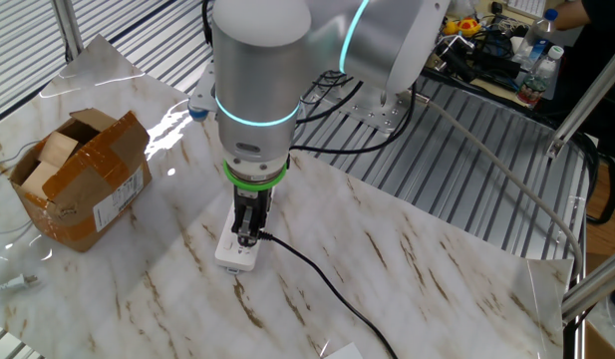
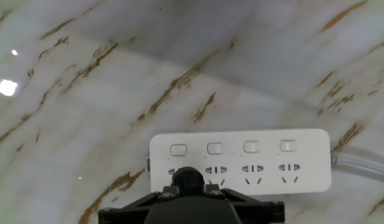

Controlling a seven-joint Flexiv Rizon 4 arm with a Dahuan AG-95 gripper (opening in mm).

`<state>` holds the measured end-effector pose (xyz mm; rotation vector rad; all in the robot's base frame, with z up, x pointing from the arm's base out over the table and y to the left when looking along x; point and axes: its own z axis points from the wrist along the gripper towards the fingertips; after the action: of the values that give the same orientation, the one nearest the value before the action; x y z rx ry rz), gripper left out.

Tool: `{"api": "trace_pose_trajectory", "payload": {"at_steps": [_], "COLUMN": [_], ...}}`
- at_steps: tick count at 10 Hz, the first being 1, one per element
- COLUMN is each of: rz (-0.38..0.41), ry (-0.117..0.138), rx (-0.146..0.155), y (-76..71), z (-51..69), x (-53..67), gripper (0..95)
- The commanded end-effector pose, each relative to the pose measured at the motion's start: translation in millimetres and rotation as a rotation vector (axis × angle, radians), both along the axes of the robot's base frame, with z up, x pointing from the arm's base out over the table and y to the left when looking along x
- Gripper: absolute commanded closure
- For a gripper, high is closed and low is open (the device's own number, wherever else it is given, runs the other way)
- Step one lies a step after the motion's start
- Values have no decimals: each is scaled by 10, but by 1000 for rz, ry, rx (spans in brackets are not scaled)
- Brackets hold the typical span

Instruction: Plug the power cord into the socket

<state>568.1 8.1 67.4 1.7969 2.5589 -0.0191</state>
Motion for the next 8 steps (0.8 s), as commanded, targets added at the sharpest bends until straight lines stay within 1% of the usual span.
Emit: {"api": "trace_pose_trajectory", "payload": {"at_steps": [1, 5, 8], "rz": [3, 21, 39], "ry": [1, 2, -3], "rx": [-1, 1, -7], "y": [0, -2, -6], "z": [-4, -7, -11], "x": [1, 9, 22], "gripper": [950, 950, 950]}}
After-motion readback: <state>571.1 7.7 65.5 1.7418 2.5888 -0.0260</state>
